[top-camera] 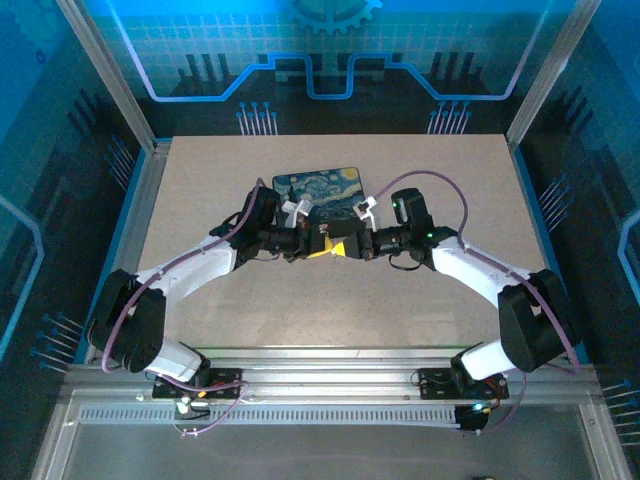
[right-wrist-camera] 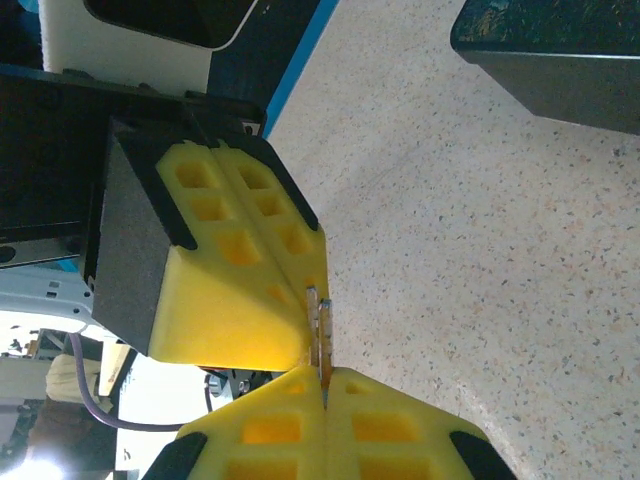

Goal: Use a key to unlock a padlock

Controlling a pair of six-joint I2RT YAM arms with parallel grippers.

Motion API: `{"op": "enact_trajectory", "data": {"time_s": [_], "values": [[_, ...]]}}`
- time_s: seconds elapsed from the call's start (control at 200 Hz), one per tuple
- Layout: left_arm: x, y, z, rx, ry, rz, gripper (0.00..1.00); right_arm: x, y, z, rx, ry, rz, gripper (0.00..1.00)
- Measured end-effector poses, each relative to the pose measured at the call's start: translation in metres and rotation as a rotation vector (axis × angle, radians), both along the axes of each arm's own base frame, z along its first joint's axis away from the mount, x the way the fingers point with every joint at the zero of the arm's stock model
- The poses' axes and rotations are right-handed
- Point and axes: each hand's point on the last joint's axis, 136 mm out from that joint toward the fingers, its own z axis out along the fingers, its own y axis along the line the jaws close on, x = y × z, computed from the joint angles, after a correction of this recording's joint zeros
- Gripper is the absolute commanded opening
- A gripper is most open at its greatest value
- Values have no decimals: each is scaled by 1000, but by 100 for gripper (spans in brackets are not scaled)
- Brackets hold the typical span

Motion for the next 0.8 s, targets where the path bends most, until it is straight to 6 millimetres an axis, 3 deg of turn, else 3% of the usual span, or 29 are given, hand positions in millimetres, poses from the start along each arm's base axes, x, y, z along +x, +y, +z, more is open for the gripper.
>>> {"op": "enact_trajectory", "data": {"time_s": [0.29,0.41,0.505,0.63,0.8], "values": [[1,1,0,-10,-6,4,0,-1,-6,-4,0,9,-13,8],[3,4,4,-23,-12,19,0,-2,-7,-8,-2,29,-18,0],[3,4,7,-31,-27,19,0,-3,-8,-9,-3,34,-18,0],[3,4,9,-36,-37,17,20,-4,-7,-7,7,34,-8,0],[2,3,9,-41,-36,11,26,-6,-6,-6,16,34,2,0]]}}
